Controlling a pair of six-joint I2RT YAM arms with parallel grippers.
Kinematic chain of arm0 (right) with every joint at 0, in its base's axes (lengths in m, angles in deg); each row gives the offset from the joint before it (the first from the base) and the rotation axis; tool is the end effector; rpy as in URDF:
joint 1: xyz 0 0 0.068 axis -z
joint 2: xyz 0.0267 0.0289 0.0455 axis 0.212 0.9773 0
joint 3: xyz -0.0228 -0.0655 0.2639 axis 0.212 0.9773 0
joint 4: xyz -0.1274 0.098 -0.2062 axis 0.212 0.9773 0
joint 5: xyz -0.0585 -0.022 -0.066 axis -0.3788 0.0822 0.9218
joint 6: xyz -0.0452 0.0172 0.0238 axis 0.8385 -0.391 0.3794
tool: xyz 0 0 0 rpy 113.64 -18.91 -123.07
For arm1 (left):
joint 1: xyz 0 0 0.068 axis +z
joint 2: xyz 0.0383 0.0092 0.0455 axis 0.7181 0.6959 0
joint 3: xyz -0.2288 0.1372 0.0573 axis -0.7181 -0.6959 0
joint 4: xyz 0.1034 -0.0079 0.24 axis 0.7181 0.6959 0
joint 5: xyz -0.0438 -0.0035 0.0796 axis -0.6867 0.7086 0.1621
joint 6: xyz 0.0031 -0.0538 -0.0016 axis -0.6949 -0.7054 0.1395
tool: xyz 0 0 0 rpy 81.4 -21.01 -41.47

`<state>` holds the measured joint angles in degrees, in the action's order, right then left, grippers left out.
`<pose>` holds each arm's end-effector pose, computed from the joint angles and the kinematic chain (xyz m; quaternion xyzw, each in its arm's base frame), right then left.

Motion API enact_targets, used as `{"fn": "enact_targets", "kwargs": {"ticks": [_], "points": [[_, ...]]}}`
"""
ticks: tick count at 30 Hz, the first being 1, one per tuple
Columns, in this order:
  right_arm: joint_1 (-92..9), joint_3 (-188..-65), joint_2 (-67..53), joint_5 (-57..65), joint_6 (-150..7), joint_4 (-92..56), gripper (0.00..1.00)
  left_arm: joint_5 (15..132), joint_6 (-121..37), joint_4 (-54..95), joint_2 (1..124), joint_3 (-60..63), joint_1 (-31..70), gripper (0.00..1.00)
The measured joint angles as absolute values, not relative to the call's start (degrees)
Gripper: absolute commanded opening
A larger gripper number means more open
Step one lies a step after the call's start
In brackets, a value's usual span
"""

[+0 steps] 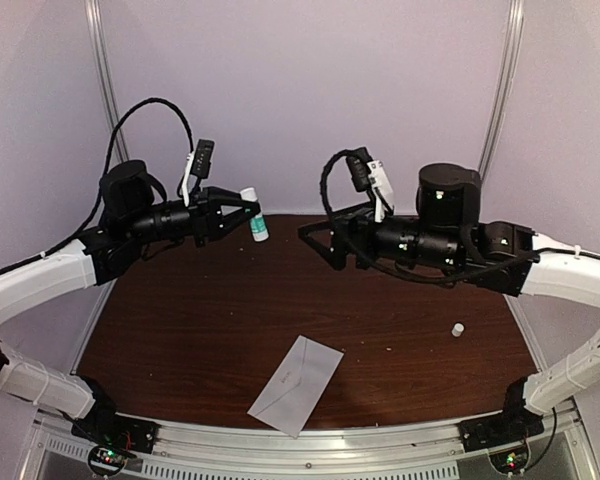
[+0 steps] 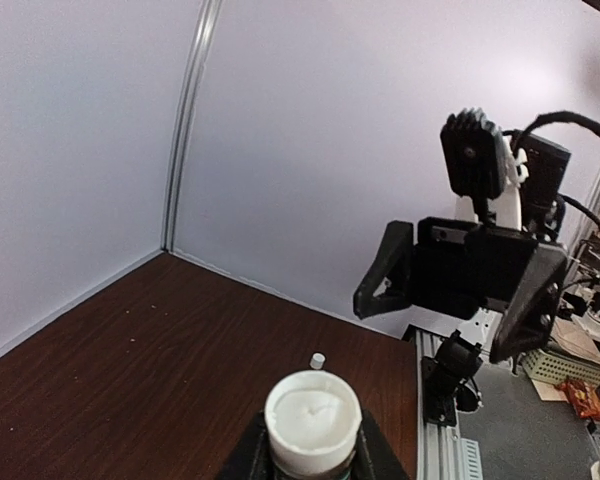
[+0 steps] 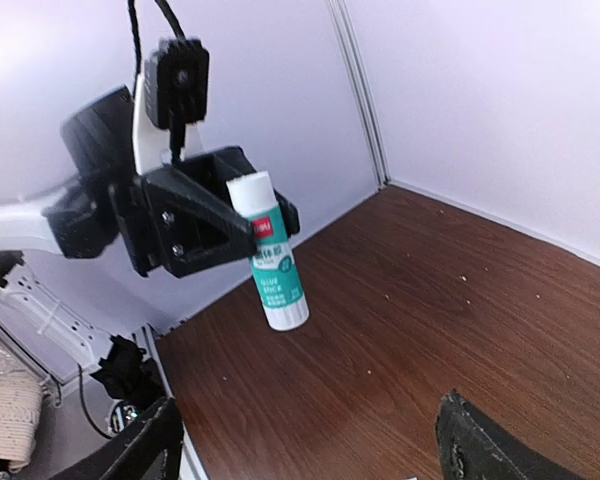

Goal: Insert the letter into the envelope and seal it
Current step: Screw the solid glue.

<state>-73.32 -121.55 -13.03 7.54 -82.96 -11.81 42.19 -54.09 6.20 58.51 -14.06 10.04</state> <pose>0.1471 0.2714 0.3895 -0.3024 0.7085 0.4291 0.4716 0.2199 -0.1871 0.3644 0.3132 0.6238 -0.5395 0.4708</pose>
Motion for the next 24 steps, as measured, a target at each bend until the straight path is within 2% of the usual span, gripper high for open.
{"fn": "enact_targets", "kwargs": {"ticks": [3,7,11,18,24], "points": [[-71.77,-117.51,-17.97,2.32,-82.98,-16.90,0.89,36.92,-54.07,4.89,58.84,-13.95,10.04,0.00],[-71.39,-115.91,-18.18,-3.47,-82.87,-21.80,0.80,32.16,-54.11,3.27,59.21,-13.92,9.58,0.00],[-71.55,-116.24,-13.92,-8.72,-83.07,-24.59,0.72,28.79,-54.99,1.72,59.88,-13.73,9.25,0.00],[-72.62,-118.16,-4.55,-13.44,-83.81,-26.19,0.63,25.49,-56.52,-0.32,60.67,-13.33,8.93,0.00],[-73.34,-119.78,-2.21,-15.21,-84.40,-28.03,0.55,24.40,-57.26,-0.58,61.09,-13.29,8.69,0.00]]}}
